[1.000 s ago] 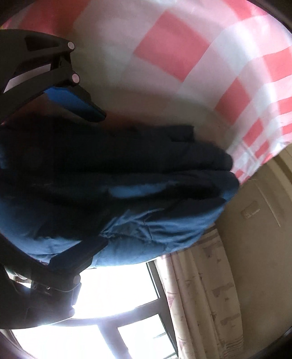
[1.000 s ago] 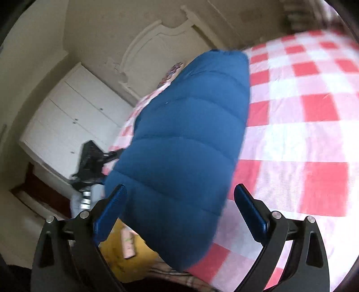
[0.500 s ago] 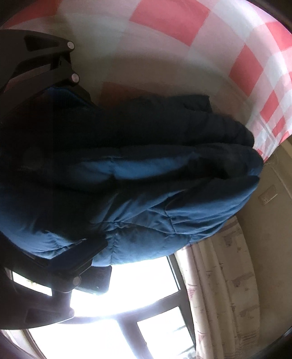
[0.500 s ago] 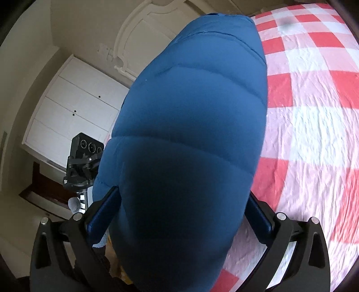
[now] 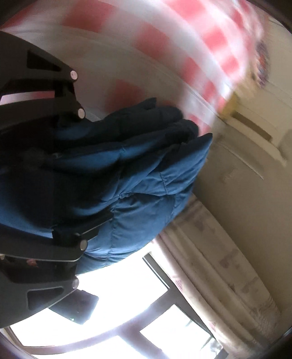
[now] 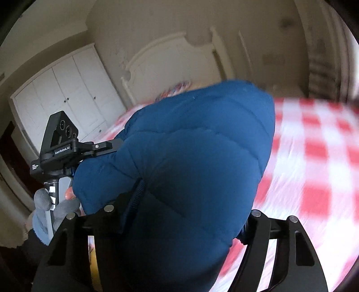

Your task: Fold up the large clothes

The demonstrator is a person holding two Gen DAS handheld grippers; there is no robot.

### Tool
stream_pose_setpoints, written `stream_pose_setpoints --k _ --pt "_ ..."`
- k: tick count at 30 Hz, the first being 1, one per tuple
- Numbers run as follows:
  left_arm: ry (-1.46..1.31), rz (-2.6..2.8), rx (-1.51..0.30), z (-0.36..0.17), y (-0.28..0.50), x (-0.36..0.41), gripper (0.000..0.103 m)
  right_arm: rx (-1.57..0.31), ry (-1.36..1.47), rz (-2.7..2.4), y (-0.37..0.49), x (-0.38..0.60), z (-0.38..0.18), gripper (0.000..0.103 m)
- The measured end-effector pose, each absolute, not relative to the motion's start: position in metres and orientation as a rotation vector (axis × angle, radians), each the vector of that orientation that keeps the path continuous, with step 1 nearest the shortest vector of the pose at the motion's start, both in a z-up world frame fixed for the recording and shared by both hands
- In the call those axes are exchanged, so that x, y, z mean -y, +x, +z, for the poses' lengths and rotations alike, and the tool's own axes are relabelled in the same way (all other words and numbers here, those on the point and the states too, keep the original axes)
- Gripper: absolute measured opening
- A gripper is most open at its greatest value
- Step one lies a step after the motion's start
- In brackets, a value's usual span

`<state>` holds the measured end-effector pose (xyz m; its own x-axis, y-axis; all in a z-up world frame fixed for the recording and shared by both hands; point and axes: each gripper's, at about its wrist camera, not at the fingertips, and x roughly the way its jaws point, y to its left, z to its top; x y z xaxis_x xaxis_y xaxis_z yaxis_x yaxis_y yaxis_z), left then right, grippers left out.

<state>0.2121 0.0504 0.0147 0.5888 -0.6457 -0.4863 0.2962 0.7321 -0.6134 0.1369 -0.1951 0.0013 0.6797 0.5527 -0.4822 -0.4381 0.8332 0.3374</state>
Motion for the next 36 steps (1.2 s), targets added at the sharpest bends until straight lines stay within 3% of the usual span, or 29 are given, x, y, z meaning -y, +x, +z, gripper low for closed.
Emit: stream_pose_setpoints --k 4,8,11,13,14,16,18,20,24,28,30,36 --pt "-0.534 -0.636 -0.705 0.047 0.263 -0.016 0.058 -0.529 0.153 0.490 0.171 0.223 0.043 0.069" --pt "-0.586 -0.670 -0.703 0.046 0.314 0.018 0.058 -0.531 0.145 0.437 0.203 0.249 0.049 0.069" --pt "-0.585 -0.652 -0.797 0.009 0.345 0.045 0.059 -0.640 0.212 0.414 0.229 0.278 0.007 0.070" --pt "-0.562 -0.608 -0.911 -0.030 0.353 0.057 0.060 -0.811 0.246 0.374 0.248 0.294 -0.044 0.070" --pt "-0.562 -0.583 -0.990 -0.058 0.359 0.065 0.072 -0.863 0.291 0.367 0.252 0.300 -0.062 0.076" --pt "-0.561 -0.620 -0.928 -0.067 0.351 0.063 0.075 -0.837 0.367 0.406 0.247 0.316 -0.073 0.078" --pt "-0.487 -0.609 -0.915 -0.059 0.346 0.068 0.075 -0.838 0.326 0.388 0.243 0.320 -0.067 0.079" --pt "-0.432 -0.594 -0.920 -0.050 0.346 0.071 0.075 -0.850 0.273 0.341 0.239 0.319 -0.057 0.091" --pt "-0.336 -0.502 -0.867 -0.017 0.333 0.068 0.075 -0.767 0.114 0.212 0.214 0.307 -0.028 0.091" --pt "-0.214 -0.319 -0.555 0.049 0.304 0.060 0.101 -0.558 -0.028 0.133 0.187 0.289 0.006 0.091" --pt "-0.203 -0.316 -0.467 0.081 0.307 0.069 0.101 -0.516 -0.060 0.179 0.181 0.272 0.010 0.091" --pt "-0.005 -0.316 -0.641 0.099 0.385 0.157 0.101 -0.438 -0.267 0.316 0.178 0.180 0.005 0.090"
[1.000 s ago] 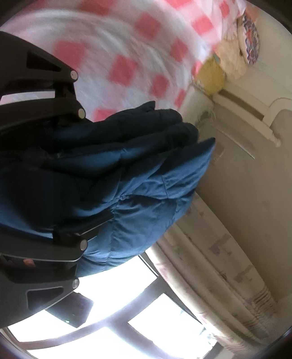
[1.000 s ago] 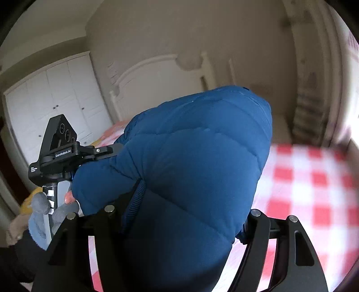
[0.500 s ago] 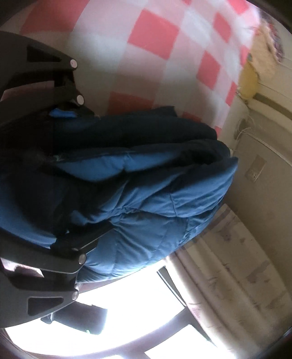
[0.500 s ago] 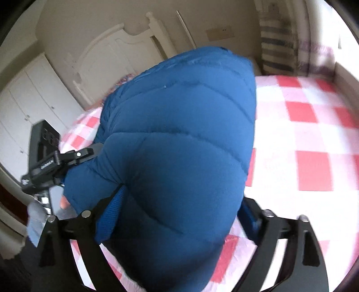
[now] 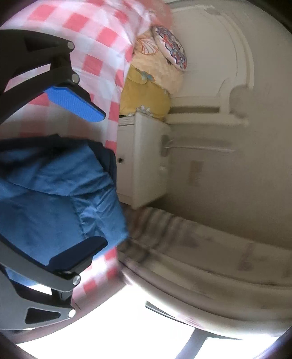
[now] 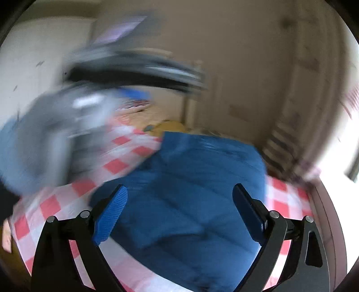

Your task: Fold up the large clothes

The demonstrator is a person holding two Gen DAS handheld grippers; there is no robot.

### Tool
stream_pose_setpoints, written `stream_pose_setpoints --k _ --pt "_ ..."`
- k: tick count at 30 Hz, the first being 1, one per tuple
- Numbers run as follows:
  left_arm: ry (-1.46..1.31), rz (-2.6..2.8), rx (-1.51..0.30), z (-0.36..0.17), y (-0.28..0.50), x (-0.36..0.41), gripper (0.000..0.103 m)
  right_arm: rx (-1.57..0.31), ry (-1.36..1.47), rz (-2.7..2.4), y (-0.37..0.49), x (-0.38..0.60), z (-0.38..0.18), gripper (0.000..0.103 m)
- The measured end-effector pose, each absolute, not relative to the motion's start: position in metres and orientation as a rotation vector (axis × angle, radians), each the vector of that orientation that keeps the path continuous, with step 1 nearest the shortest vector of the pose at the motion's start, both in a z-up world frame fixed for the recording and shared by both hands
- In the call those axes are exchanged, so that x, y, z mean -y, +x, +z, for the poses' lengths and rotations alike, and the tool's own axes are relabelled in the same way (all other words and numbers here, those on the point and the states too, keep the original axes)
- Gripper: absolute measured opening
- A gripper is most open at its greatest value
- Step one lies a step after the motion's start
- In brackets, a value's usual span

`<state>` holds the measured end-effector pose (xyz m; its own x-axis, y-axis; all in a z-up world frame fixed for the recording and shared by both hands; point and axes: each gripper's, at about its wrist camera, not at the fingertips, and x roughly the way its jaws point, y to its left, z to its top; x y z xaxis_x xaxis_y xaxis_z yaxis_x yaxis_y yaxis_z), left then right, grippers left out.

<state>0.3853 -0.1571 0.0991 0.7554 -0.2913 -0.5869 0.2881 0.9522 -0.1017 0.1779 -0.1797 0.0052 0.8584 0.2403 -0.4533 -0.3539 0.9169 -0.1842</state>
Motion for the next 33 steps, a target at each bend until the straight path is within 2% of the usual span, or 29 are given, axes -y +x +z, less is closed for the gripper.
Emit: stream_pose_setpoints --k 4,6,10,13,18,21,24,26,27,31,33 --pt "0.112 -0.267 -0.756 0.056 0.434 0.196 0.101 -0.547 -0.407 0.394 0.184 0.145 -0.038 0.084" --pt "0.133 -0.245 -0.800 0.026 0.447 0.190 0.101 -0.582 -0.477 0.369 0.180 0.142 -0.064 0.086" --pt "-0.011 -0.315 -0.924 -0.028 0.476 0.165 0.101 -0.561 -0.682 0.316 0.174 0.125 -0.086 0.088" --pt "-0.060 -0.327 -0.935 -0.039 0.481 0.155 0.101 -0.595 -0.680 0.351 0.183 0.126 -0.089 0.091" --pt "-0.036 -0.313 -0.917 -0.043 0.479 0.159 0.101 -0.607 -0.673 0.357 0.191 0.130 -0.086 0.091" --pt "-0.038 -0.313 -0.912 -0.041 0.479 0.158 0.101 -0.615 -0.620 0.396 0.192 0.130 -0.074 0.091" --pt "-0.033 -0.311 -0.912 -0.041 0.478 0.158 0.101 -0.636 -0.430 0.564 0.189 0.152 -0.046 0.090" --pt "-0.034 -0.311 -0.911 -0.041 0.478 0.158 0.101 -0.614 -0.259 0.656 0.193 0.183 -0.018 0.083" --pt "-0.036 -0.312 -0.912 -0.041 0.478 0.158 0.101 -0.567 -0.199 0.640 0.197 0.204 0.002 0.083" --pt "-0.046 -0.316 -0.909 -0.042 0.478 0.156 0.101 -0.431 -0.137 0.442 0.244 0.267 0.061 0.084" --pt "-0.048 -0.313 -0.902 -0.042 0.477 0.156 0.101 -0.445 -0.092 0.369 0.287 0.290 0.075 0.084"
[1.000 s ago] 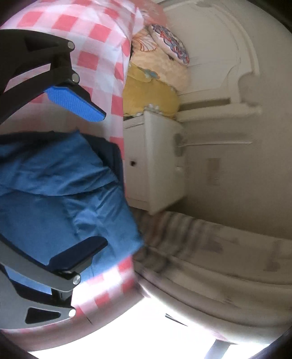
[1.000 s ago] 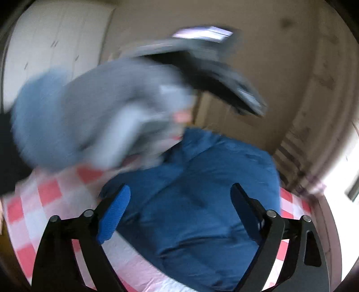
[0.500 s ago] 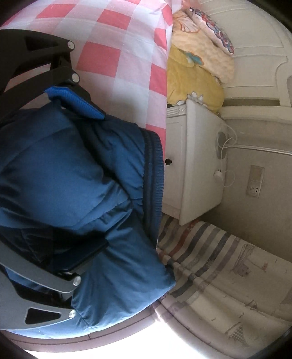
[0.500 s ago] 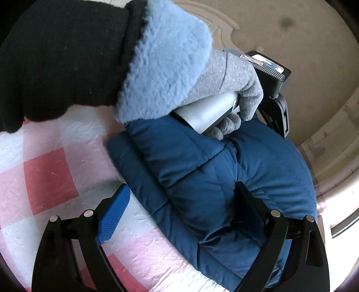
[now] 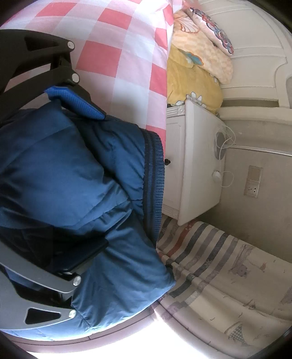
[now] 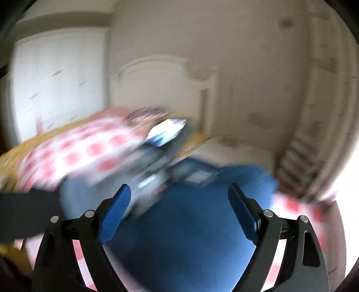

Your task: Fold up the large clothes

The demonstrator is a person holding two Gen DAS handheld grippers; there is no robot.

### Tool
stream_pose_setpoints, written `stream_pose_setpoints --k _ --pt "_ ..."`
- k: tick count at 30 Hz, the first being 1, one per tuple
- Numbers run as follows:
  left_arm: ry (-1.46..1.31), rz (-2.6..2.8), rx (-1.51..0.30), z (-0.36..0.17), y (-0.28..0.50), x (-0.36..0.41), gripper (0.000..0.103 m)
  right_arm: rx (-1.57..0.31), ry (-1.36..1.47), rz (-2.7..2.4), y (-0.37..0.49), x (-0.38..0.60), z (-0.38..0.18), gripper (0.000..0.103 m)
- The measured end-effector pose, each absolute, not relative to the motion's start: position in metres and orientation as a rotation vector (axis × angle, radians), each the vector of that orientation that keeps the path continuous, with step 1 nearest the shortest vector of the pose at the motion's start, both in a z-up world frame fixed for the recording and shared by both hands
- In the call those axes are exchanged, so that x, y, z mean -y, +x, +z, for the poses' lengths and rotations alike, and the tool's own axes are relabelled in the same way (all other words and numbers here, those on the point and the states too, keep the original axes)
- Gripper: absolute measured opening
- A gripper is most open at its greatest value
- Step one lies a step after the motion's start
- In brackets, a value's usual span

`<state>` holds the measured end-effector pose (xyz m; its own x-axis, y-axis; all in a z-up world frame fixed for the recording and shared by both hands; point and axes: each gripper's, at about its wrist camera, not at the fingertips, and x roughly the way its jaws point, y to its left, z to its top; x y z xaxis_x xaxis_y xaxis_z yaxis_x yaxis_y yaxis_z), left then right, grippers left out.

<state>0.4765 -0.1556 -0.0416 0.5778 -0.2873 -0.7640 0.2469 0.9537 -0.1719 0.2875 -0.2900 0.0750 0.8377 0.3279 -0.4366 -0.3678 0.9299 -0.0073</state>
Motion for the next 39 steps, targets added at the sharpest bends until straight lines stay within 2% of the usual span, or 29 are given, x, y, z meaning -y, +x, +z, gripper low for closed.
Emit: stream_pose_setpoints --k 4,7,9,14,22,27,32,35,39 --pt "-0.054 -0.308 -0.896 -0.042 0.476 0.154 0.101 -0.544 -0.024 0.241 0.388 0.322 0.070 0.084" --pt "-0.082 -0.318 -0.902 -0.043 0.477 0.150 0.101 -0.778 -0.048 0.199 0.459 0.315 0.019 0.084" --pt "-0.095 -0.308 -0.904 -0.044 0.478 0.147 0.099 -0.906 -0.073 0.218 0.477 0.306 -0.017 0.087" --pt "-0.149 -0.314 -0.932 -0.050 0.485 0.140 0.101 -0.909 -0.050 0.221 0.484 0.309 -0.023 0.091" --pt "-0.153 -0.317 -0.918 -0.049 0.483 0.138 0.101 -0.806 -0.030 0.138 0.442 0.304 -0.014 0.092" --pt "-0.077 -0.172 -0.842 -0.025 0.454 0.138 0.101 -0.629 0.024 -0.021 0.362 0.330 0.027 0.093" --pt "-0.134 -0.042 -0.550 0.029 0.347 0.116 0.101 -0.506 0.142 -0.041 0.249 0.355 0.058 0.098" --pt "-0.101 -0.014 -0.445 0.051 0.283 0.110 0.101 -0.451 0.185 -0.062 0.186 0.360 0.066 0.098" --pt "0.024 -0.022 -0.389 0.069 0.219 0.113 0.101 -0.421 0.236 -0.059 0.115 0.349 0.061 0.098"
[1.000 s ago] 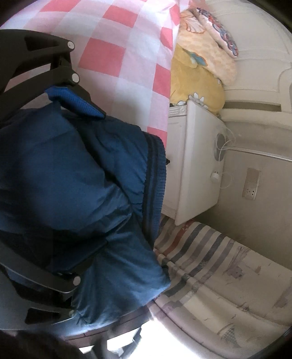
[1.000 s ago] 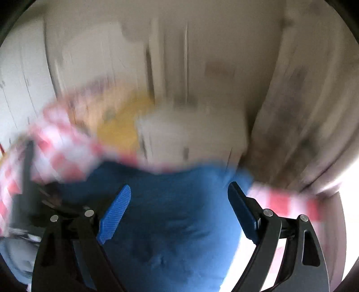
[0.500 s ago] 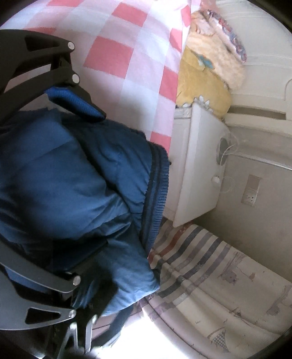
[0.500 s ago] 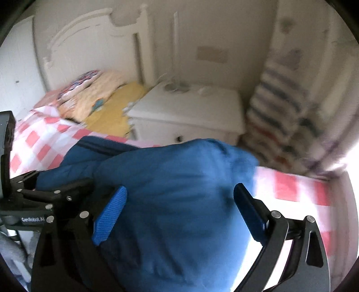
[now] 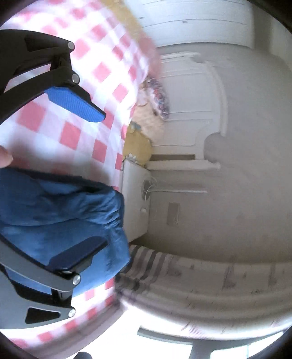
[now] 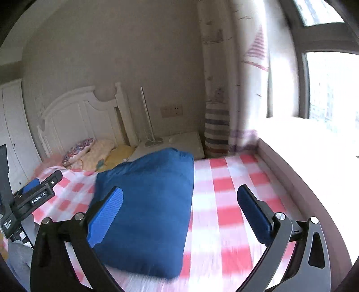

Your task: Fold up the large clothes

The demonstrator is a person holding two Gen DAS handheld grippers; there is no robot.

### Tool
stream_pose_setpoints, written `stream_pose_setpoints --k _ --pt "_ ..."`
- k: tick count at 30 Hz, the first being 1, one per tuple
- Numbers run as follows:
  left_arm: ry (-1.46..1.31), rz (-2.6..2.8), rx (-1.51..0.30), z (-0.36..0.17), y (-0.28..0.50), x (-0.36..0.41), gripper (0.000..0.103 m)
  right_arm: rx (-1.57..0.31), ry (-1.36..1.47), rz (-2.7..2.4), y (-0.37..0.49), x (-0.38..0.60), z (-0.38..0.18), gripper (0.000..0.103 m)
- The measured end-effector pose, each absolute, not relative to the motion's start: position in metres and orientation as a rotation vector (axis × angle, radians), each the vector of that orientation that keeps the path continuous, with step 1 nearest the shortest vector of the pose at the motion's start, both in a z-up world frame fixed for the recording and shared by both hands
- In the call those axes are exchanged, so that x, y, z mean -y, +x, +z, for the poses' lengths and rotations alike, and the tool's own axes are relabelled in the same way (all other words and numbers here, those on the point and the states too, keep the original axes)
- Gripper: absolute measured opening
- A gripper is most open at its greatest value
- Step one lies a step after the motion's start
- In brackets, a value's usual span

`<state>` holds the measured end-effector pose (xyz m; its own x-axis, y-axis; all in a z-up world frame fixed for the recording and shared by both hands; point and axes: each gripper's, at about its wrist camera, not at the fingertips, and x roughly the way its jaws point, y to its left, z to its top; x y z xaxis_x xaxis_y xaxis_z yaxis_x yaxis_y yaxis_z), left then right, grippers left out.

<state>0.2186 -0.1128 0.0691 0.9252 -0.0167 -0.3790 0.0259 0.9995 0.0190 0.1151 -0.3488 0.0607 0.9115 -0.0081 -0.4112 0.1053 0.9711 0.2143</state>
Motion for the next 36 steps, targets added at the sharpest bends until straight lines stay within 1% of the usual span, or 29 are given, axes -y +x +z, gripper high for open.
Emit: stream_pose_setpoints --k 7,13,17,23,36 --pt "0.164 -0.028 -0.362 0.067 0.104 0.114 0.101 -0.371 0.161 0.010 0.032 0.311 0.057 0.098" --pt "0.151 -0.107 -0.397 0.048 0.038 0.103 0.101 -0.357 0.165 0.014 -0.019 0.295 0.053 0.098" --pt "0.124 -0.100 -0.447 0.037 0.029 0.094 0.101 -0.370 0.125 0.015 -0.028 0.286 0.051 0.098" --pt "0.115 -0.060 -0.499 0.026 0.045 0.088 0.101 -0.412 0.112 0.038 -0.023 0.277 0.036 0.098" --pt "0.088 -0.061 -0.557 0.014 0.049 0.084 0.101 -0.426 0.116 0.038 -0.023 0.277 0.030 0.098"
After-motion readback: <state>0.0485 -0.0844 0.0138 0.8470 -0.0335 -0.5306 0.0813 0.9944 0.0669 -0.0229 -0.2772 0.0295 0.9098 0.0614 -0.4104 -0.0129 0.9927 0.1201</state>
